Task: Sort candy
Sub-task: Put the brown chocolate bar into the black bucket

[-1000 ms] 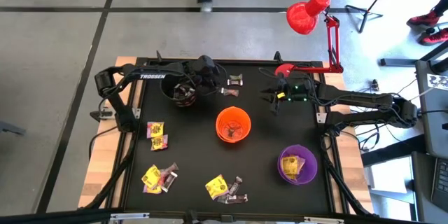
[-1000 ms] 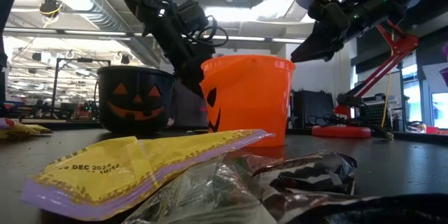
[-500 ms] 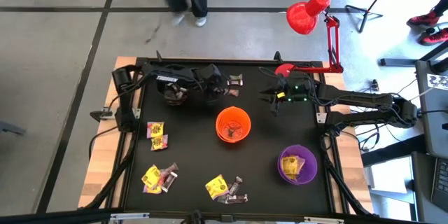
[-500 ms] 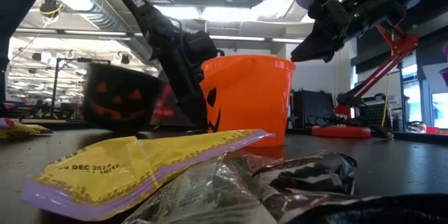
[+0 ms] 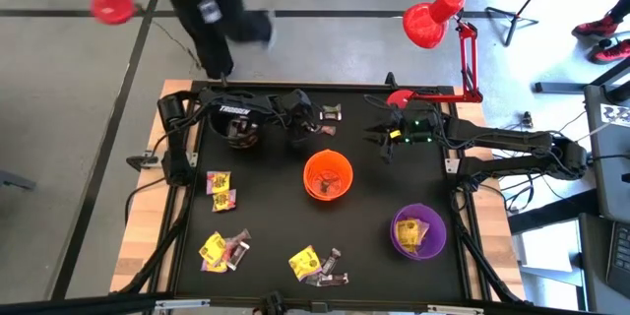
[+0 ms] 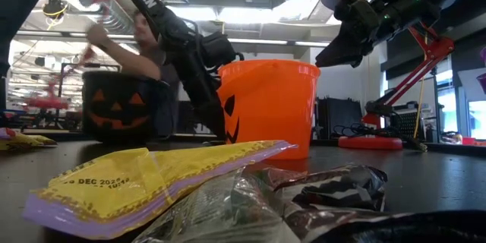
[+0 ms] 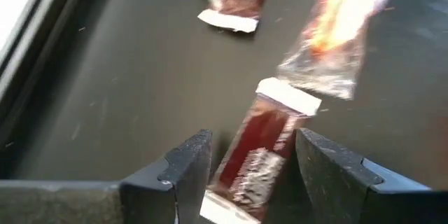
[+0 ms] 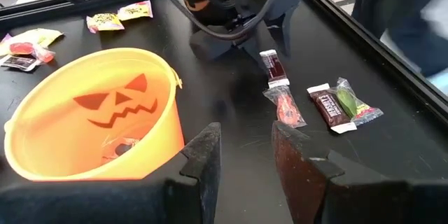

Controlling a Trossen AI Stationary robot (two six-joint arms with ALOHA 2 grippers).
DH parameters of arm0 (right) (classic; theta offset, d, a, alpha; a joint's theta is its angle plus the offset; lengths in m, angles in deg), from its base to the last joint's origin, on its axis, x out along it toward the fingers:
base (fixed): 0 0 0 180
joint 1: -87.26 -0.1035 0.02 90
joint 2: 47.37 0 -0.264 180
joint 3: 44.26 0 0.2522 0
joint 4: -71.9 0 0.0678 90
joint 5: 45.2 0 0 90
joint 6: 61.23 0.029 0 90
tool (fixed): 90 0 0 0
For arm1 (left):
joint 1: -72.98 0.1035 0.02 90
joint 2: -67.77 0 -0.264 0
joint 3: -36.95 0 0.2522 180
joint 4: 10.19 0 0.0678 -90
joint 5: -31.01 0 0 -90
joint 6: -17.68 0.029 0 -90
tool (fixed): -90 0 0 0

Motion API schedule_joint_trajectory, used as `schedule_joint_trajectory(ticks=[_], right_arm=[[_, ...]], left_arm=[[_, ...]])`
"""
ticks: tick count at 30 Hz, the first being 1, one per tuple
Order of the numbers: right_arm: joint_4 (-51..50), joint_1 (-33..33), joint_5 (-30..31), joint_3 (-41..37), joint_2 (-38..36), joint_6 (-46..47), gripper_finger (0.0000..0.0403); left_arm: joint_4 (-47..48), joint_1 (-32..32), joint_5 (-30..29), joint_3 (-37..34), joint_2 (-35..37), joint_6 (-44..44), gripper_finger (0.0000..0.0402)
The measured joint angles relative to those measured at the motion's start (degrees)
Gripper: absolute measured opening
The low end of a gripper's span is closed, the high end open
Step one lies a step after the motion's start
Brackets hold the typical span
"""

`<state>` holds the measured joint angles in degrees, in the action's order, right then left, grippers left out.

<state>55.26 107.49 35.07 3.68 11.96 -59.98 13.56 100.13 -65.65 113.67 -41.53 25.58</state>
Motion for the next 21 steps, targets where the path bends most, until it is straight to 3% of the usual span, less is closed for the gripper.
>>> schedule_joint_trajectory(ticks=[11, 21], right_arm=[[-0.21, 0.0, -0.42, 0.02, 0.0, 0.28, 0.0127], [-0.2, 0.0, -0.44, 0.02, 0.0, 0.42, 0.0127]], left_arm=[[0.79, 0.98, 2.21, 0.0, 0.0, -1.69, 0.0187], [1.61, 0.98, 4.83, 0.0, 0.0, -1.7, 0.0104]])
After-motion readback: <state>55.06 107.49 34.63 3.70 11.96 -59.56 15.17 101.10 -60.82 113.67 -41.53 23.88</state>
